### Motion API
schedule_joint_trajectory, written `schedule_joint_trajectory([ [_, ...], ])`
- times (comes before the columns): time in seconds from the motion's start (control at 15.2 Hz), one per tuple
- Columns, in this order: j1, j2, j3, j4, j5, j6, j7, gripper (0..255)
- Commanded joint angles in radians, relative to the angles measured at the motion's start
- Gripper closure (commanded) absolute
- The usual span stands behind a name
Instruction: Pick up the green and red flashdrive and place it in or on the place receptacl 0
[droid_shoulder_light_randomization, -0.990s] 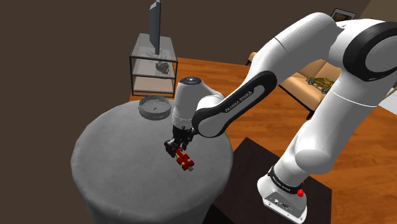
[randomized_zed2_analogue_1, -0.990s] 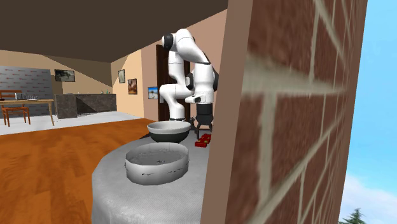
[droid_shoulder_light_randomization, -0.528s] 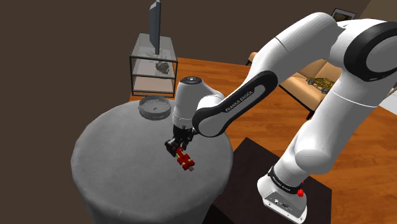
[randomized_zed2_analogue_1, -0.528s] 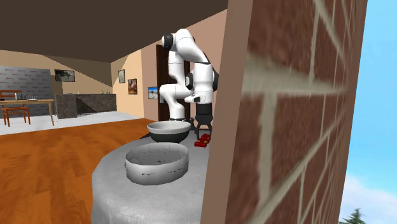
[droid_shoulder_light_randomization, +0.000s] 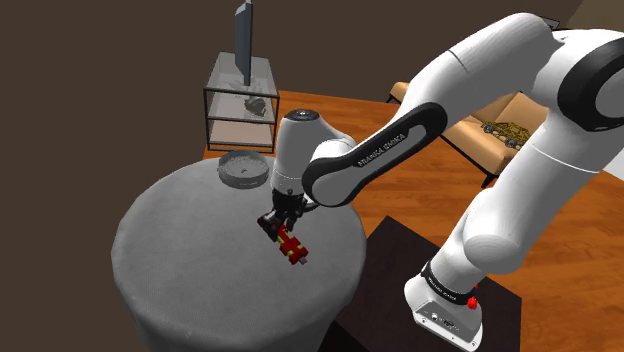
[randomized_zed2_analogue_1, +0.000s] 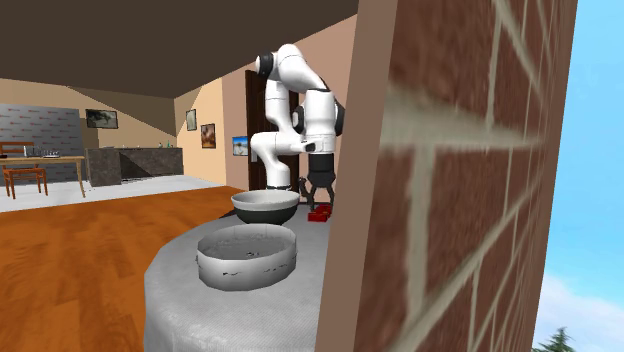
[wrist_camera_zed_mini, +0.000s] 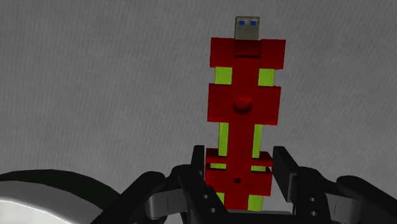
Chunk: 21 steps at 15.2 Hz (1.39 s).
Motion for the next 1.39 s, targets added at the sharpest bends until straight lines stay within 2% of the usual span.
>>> schedule_joint_trajectory([
  [0.0,0.001,-0.024,0.001,0.009,0.015,-0.031,-0.009,255],
  [1.06,0.009,-0.178,-0.021,0.097,0.085,-0.262,-0.060,255],
  [1.32,-0.037,-0.062,-0.050,0.211,0.020,-0.272,-0.090,255],
])
